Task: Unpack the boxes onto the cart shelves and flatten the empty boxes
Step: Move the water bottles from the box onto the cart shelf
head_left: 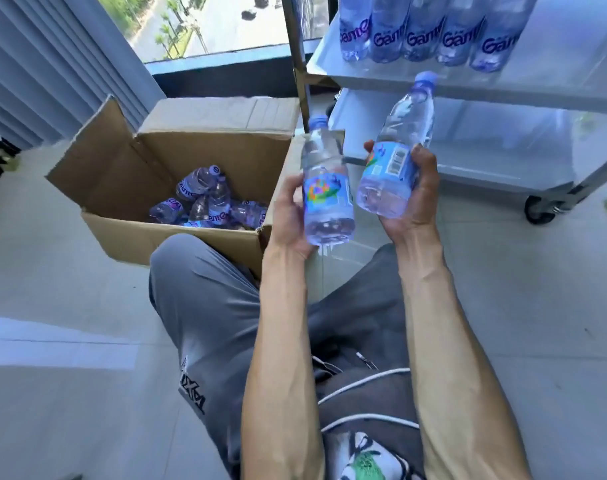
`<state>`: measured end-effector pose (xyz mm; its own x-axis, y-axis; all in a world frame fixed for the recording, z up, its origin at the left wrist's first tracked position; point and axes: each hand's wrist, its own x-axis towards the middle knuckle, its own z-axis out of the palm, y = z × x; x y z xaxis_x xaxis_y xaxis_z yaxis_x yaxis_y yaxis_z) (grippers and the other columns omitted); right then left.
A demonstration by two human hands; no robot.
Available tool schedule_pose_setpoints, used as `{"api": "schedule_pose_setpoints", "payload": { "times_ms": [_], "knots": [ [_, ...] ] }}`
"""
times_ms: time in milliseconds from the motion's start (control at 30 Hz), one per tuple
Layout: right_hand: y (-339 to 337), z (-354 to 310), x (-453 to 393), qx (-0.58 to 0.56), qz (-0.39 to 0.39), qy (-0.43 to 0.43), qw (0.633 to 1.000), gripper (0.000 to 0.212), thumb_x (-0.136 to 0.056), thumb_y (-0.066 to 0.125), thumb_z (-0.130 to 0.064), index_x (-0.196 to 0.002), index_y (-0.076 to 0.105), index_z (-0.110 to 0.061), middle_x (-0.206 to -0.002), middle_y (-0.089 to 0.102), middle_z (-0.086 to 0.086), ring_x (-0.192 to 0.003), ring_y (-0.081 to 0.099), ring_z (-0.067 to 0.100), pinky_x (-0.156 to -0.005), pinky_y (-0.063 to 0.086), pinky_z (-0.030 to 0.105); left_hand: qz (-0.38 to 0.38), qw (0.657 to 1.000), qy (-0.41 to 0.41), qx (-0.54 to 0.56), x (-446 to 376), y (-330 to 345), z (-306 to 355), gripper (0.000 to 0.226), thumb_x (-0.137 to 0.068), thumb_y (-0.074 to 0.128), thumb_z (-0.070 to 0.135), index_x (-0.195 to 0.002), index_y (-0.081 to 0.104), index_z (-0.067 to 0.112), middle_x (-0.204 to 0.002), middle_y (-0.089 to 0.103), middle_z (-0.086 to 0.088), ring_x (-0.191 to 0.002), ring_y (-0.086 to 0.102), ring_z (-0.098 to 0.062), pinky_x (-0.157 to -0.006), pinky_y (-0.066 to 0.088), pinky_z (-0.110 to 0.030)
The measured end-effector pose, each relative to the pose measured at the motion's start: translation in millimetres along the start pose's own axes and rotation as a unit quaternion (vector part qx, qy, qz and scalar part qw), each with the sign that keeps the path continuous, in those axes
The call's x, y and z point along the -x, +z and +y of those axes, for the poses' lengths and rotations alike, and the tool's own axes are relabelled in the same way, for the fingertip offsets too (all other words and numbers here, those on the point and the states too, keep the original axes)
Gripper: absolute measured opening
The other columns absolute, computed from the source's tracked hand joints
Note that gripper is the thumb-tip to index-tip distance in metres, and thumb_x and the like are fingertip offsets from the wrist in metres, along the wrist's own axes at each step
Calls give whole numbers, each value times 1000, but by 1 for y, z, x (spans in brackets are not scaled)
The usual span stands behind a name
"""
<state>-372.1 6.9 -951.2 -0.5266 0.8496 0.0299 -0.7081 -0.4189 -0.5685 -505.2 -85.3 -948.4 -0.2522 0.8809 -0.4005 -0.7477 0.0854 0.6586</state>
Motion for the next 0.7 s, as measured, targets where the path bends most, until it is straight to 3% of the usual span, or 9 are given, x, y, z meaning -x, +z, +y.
{"api": "schedule_pose_setpoints", "payload": {
  "times_ms": [100,167,267,333,433,500,567,633,700],
  "knots": [
    [-1,-2,3,84,27,22,996,63,-59,84,-44,-106,66,-7,-92,68,10,-79,66,22,-68,54,30,-33,994,31,97,3,-3,-3,48,-86,47,33,-127,49,6,-119,53,-16,-110,51,-33,-112,27,-51],
    [-2,0,1,91,19,37,995,50,-69,75,-36,-107,67,-4,-91,69,13,-79,67,25,-68,55,32,-9,992,63,106,-2,-7,1,46,-91,44,32,-127,50,5,-112,55,-16,-105,54,-32,-115,27,-48],
    [0,1,-1,79,7,78,994,44,-74,61,-34,-103,66,-2,-88,68,16,-76,66,28,-69,54,33,5,989,102,109,-5,-10,4,48,-92,46,36,-127,52,4,-106,58,-15,-96,57,-31,-97,43,-43],
    [5,3,4,91,-6,98,991,47,-72,68,-35,-107,65,-3,-90,69,15,-77,68,27,-68,55,32,6,988,109,111,-1,-9,3,53,-83,61,44,-121,56,6,-100,60,-11,-90,59,-25,-89,45,-38],
    [9,9,9,94,-42,122,987,64,-68,82,-44,-114,64,-5,-99,71,12,-86,70,26,-73,56,35,-11,989,103,105,3,-9,2,56,-75,66,47,-115,60,9,-99,64,-8,-89,62,-21,-98,45,-37],
    [13,12,9,89,-51,125,987,73,-63,86,-43,-117,60,-1,-100,69,13,-87,69,28,-74,56,37,-13,990,97,102,3,-13,4,55,-78,63,44,-119,58,7,-100,64,-10,-88,63,-22,-92,49,-36],
    [15,9,7,58,-52,127,989,63,-67,84,-36,-112,60,1,-93,66,14,-79,68,28,-71,56,36,-3,991,80,103,0,-18,6,52,-82,61,42,-115,57,3,-97,59,-15,-83,61,-28,-83,50,-38],
    [15,7,6,27,-53,146,987,46,-78,69,-27,-112,57,2,-90,61,16,-75,65,29,-70,56,37,-15,990,73,121,0,-19,5,48,-80,60,46,-96,66,2,-85,63,-16,-75,64,-30,-77,52,-36],
    [14,8,7,39,-37,159,986,48,-78,65,-28,-115,53,1,-91,57,16,-74,61,27,-69,56,34,-31,988,72,135,2,-19,2,47,-67,73,50,-85,70,6,-75,66,-10,-67,66,-23,-71,55,-31]
  ]
}}
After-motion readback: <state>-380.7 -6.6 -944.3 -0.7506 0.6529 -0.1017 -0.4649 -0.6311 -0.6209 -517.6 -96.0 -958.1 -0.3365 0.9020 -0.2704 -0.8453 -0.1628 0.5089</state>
